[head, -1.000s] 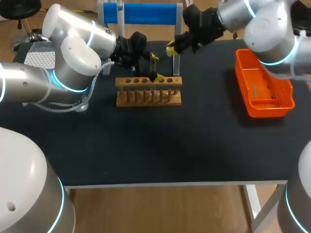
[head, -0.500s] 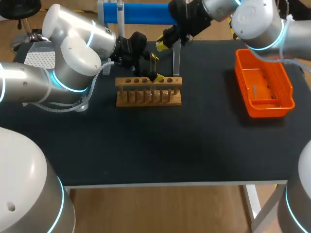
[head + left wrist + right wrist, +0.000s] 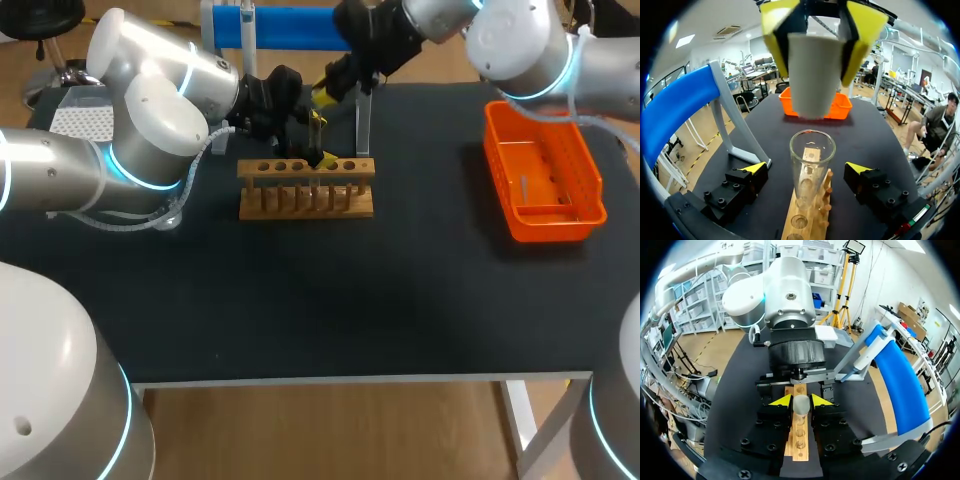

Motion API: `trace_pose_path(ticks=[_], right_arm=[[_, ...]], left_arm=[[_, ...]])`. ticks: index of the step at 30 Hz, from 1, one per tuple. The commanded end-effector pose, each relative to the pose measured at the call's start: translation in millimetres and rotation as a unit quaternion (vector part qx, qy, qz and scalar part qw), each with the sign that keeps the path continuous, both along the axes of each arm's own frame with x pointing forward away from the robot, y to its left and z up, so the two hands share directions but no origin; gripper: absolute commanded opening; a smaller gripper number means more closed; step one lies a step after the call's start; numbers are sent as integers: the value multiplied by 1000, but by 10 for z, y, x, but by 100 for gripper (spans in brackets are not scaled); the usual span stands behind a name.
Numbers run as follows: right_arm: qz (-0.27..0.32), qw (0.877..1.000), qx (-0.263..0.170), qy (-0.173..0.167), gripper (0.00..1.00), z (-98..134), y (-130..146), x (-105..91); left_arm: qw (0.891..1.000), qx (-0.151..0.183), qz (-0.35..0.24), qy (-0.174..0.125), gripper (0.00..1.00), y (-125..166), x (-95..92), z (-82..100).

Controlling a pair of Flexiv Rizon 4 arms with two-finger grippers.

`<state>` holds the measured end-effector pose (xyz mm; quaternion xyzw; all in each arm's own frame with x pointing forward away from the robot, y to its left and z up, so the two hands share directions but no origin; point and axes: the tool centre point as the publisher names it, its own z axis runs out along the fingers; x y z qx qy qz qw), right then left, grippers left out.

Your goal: Invert the test tube, pick up the pipette, mount the tip to pipette, aspirate from beaker and dispense into the tube, eject the tip, return the pipette, and cap with the stopper.

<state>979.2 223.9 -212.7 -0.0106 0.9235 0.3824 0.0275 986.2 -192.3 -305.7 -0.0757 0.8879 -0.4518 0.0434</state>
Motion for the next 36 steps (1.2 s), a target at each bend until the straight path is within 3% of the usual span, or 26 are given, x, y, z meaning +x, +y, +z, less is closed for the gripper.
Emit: trace_pose_path(ticks=[1, 17, 36], right_arm=[[0, 1000, -4, 2, 0, -41, 29, 18], [1, 1000, -20, 7, 0, -184, 32, 5], [2, 1000, -6, -3, 0, -44, 65, -11]], left_arm=[[1000, 2, -1, 1, 100, 0, 5, 6], [1000, 2, -1, 1, 100, 0, 5, 6], [1000, 2, -1, 1, 100, 0, 5, 6]])
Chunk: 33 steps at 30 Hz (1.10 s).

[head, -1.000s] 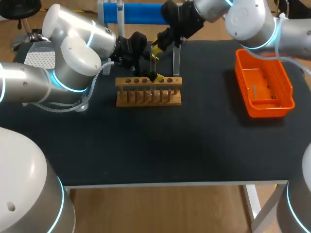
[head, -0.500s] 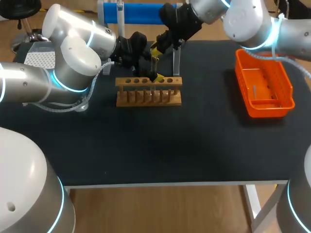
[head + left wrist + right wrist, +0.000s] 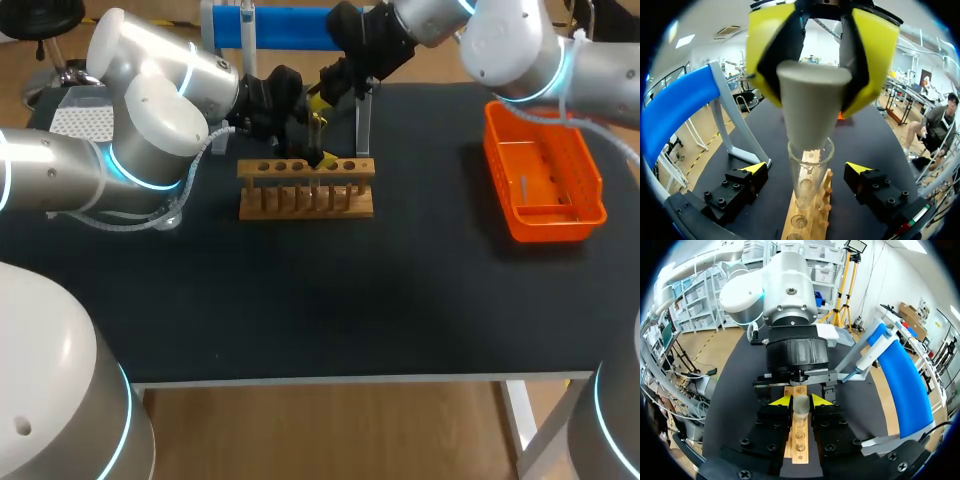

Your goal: Invert the test tube, pick up the pipette, mount the tip to pipette, aspirate from beaker and dispense into the tube, eject the tip, return the pipette, and cap with the stopper.

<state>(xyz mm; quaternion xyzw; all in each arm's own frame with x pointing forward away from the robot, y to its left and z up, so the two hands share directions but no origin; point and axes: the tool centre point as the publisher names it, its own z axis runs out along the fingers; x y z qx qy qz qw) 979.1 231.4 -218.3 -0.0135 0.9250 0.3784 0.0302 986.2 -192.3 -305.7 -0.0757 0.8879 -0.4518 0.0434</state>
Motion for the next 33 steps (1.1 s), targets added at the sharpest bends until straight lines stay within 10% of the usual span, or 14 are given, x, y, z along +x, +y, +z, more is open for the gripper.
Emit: trace_pose_path(ticks=[1, 33], right_arm=[[0, 1000, -1, 1, 0, 5, -7, -8], [-3, 1000, -4, 6, 0, -40, -40, -44]], left_arm=[[1000, 2, -1, 1, 100, 1, 5, 6], [1000, 2, -1, 1, 100, 1, 5, 6]])
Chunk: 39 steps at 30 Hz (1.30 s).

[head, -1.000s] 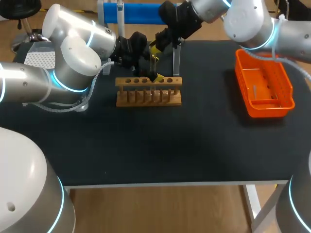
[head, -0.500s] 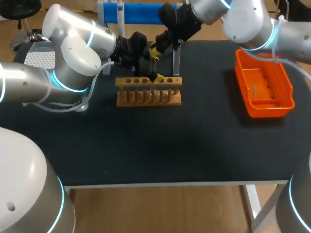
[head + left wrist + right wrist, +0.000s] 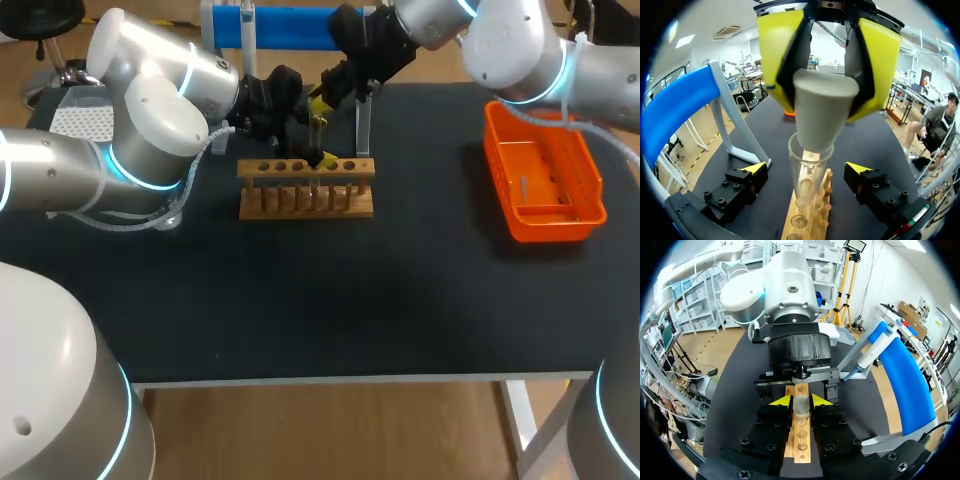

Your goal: Invert the test tube, pick up the pipette, mount the tip to pipette, aspirate from beaker and dispense into the tube, eject the tip, return the pipette, and cap with the stopper.

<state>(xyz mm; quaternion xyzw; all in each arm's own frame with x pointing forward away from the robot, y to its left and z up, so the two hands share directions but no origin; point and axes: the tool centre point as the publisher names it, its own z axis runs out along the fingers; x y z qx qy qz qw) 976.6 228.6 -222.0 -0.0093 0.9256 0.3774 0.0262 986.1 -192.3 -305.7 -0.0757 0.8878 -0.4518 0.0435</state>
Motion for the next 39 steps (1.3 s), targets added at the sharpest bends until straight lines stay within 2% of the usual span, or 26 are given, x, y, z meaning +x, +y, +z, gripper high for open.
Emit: trace_pose_path(ticks=[1, 13, 28, 39], right_arm=[[-1, 1000, -3, 2, 0, -9, -11, -21], [-1, 1000, -11, 8, 0, -96, -12, -38], [-2, 1000, 4, 0, 0, 30, -2, 8], [-3, 1000, -5, 9, 0, -129, 3, -27]], left_arm=[[1000, 2, -1, 1, 100, 1, 6, 6], [1000, 2, -1, 1, 100, 1, 6, 6], [1000, 2, -1, 1, 100, 1, 6, 6], [1000, 2, -1, 1, 100, 1, 6, 6]])
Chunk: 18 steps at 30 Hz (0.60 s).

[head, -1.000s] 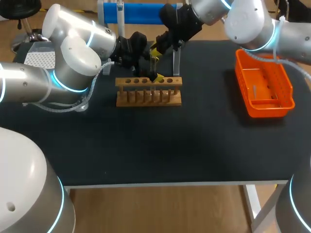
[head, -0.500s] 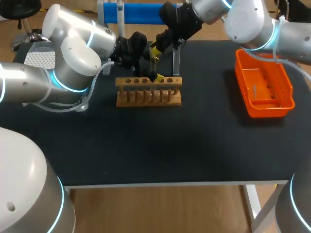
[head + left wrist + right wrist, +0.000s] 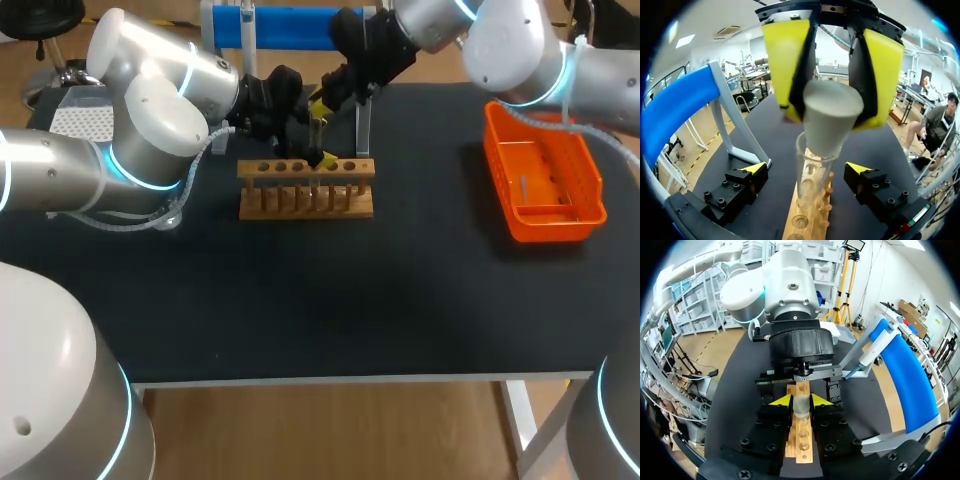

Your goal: Invert the test tube, pick up the pipette, mount the tip to pipette, aspirate from beaker and dispense into the tube, eject the tip, return the pipette, and cap with the stopper.

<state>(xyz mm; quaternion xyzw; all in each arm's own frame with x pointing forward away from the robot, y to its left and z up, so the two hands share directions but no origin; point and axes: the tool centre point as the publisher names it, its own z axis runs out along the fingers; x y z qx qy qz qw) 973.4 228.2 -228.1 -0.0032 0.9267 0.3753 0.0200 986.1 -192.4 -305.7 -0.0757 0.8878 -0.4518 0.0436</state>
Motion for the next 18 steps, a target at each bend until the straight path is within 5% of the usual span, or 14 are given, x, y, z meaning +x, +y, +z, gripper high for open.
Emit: trace_pose_path(ticks=[1, 18], right_arm=[[1, 1000, -4, 2, 0, -75, 8, 3], [-8, 1000, 17, -4, 0, -3, 4, 28]], left_arm=[[1000, 2, -1, 1, 100, 1, 6, 6], [1000, 2, -1, 1, 100, 1, 6, 6]])
